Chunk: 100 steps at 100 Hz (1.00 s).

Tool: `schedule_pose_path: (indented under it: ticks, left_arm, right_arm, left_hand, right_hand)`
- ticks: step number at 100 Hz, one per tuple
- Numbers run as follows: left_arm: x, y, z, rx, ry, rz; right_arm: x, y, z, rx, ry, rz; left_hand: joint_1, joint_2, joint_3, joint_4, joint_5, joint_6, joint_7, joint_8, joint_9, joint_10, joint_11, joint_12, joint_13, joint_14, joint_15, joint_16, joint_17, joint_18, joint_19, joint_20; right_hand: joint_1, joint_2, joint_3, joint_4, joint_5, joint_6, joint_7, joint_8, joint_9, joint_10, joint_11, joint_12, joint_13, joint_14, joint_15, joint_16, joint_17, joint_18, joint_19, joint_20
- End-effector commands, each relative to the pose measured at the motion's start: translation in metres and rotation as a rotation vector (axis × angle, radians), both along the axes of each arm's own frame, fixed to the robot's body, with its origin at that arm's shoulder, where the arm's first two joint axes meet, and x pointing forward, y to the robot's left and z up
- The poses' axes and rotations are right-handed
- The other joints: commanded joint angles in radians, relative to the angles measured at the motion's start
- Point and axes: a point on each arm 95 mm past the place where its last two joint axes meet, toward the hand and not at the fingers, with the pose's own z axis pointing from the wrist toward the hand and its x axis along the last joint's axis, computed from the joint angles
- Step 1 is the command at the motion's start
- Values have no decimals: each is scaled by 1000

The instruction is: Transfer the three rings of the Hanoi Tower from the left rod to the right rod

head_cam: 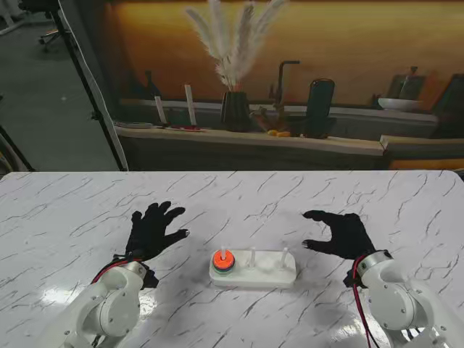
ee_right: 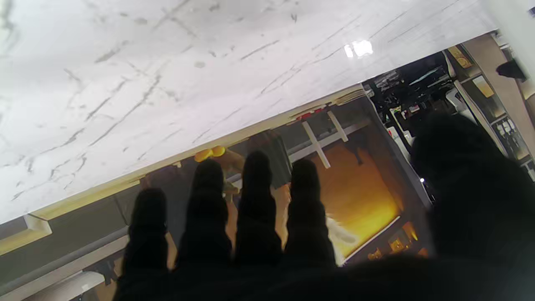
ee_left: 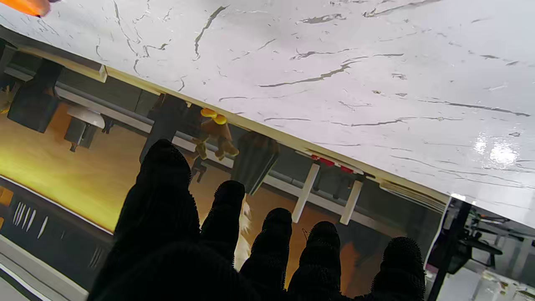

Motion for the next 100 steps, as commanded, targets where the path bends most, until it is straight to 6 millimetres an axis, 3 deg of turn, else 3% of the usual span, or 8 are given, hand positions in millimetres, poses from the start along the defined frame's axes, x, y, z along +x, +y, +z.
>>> schedule_pose_path:
  ticks: [1, 60, 100]
  left_arm:
    - [-2, -3, -2, -8, 9, -23]
    - [1, -8, 1, -9, 16, -26]
    - [-1, -13, 2, -1, 63, -117]
  right_arm:
    - [-3, 3, -3, 7, 6, 2]
    - [-2, -1, -2, 22, 18, -1]
    - [-1, -7, -9, 13, 21, -31]
  left_hand:
    - [15, 13, -7, -31, -25, 10, -11, -5, -21, -1, -11, 7, -6, 3, -11, -3, -19, 10, -23, -5]
    - [13, 7, -8, -32, -28, 11, -13, -6, -22, -1, -11, 6, -8, 5, -12, -4, -19, 9, -25, -6]
    - [-32, -93, -5, -17, -50, 28, -17, -4, -27, -5, -11, 6, -8, 4, -14, -8, -18, 16, -24, -3]
  right_hand:
    - [12, 20, -8, 15, -2, -5, 3, -14, 13, -3, 5, -3, 15, 1, 10, 4, -6, 242, 16, -5]
    - [12, 22, -8, 15, 1, -2, 3, -14, 10, -2, 4, -4, 13, 0, 9, 3, -9, 238, 16, -6]
    - [18, 27, -12, 15, 6, 0, 6, -11, 15, 2, 8, -3, 17, 3, 11, 4, -6, 241, 17, -5]
